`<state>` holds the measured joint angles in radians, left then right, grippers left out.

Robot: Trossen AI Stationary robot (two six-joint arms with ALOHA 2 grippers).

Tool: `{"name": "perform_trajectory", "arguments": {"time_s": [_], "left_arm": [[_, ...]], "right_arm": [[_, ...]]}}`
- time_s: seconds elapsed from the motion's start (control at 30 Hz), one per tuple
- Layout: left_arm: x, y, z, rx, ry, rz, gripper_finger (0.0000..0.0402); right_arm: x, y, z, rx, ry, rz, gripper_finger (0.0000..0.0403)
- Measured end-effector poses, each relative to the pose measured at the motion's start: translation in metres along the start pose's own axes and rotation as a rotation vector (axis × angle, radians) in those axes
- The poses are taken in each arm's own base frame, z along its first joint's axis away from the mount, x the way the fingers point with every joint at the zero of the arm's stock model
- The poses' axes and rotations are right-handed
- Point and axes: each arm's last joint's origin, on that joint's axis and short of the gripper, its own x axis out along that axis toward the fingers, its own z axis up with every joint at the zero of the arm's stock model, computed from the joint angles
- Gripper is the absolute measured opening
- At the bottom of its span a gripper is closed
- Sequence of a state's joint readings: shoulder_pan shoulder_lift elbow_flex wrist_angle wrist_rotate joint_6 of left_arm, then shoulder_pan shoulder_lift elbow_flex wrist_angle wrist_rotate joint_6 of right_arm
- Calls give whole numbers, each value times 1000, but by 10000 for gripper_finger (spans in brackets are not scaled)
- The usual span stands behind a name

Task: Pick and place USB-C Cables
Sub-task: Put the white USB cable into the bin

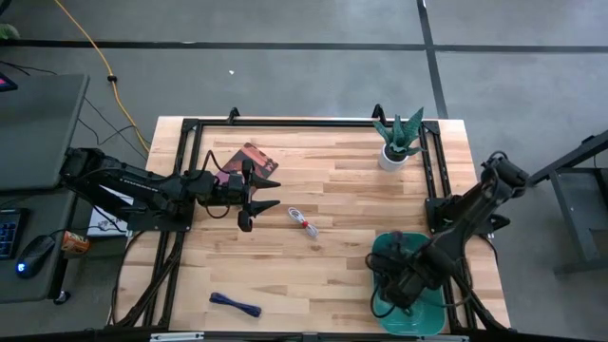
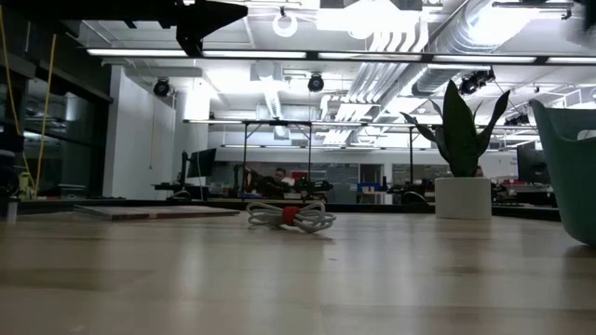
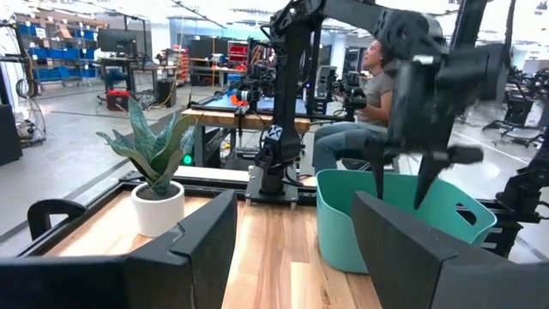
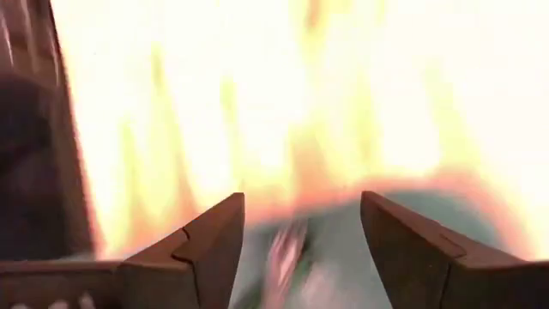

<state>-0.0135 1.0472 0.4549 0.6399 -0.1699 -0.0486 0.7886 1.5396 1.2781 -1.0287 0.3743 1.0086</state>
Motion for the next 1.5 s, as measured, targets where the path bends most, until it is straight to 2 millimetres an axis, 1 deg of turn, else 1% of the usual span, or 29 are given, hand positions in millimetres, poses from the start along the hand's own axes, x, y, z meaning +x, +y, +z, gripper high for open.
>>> {"name": "perform_trajectory", "arguments": {"time_s": [0.07,0.13,0.2,0.27,0.37,0.5,0.63,0.7,0.8,0.87,0.93,1.0,1.13,1.23,1.3,1.37,1.43,1.5], "left_arm": [[0,0,0,0,0,0,209],[0,0,0,0,0,0,209],[0,0,0,0,0,1,209],[0,0,0,0,0,2,209],[0,0,0,0,0,2,209],[0,0,0,0,0,2,209],[0,0,0,0,0,2,209],[0,0,0,0,0,2,209],[0,0,0,0,0,2,209],[0,0,0,0,0,2,209],[0,0,0,0,0,2,209],[0,0,0,0,0,2,209],[0,0,0,0,1,1,209],[0,0,0,0,1,3,209],[0,0,0,0,-2,3,209],[0,0,0,0,0,3,209],[0,0,0,0,0,4,209],[0,0,0,0,2,4,209]], "right_arm": [[-12,-3,11,-80,-186,-76,225],[-19,-8,20,-140,-324,-173,225],[-24,-15,29,-177,-408,-257,225],[-26,-25,37,-193,-455,-333,225],[-21,-39,50,-200,-438,-410,225],[-12,-59,69,-202,-364,-439,225],[-5,-75,86,-219,-340,-472,225],[-2,-83,97,-224,-336,-455,225],[4,-91,112,-232,-330,-356,225],[13,-96,119,-241,-365,-299,225],[26,-103,118,-254,-397,-257,225],[42,-109,117,-253,-478,-194,225],[73,-124,105,-254,-674,-71,225],[81,-133,99,-237,-864,36,225],[83,-137,94,-212,-967,110,225],[84,-139,89,-217,-1043,170,225],[82,-140,86,-261,-1102,175,225],[81,-140,86,-271,-1124,172,225]]}}
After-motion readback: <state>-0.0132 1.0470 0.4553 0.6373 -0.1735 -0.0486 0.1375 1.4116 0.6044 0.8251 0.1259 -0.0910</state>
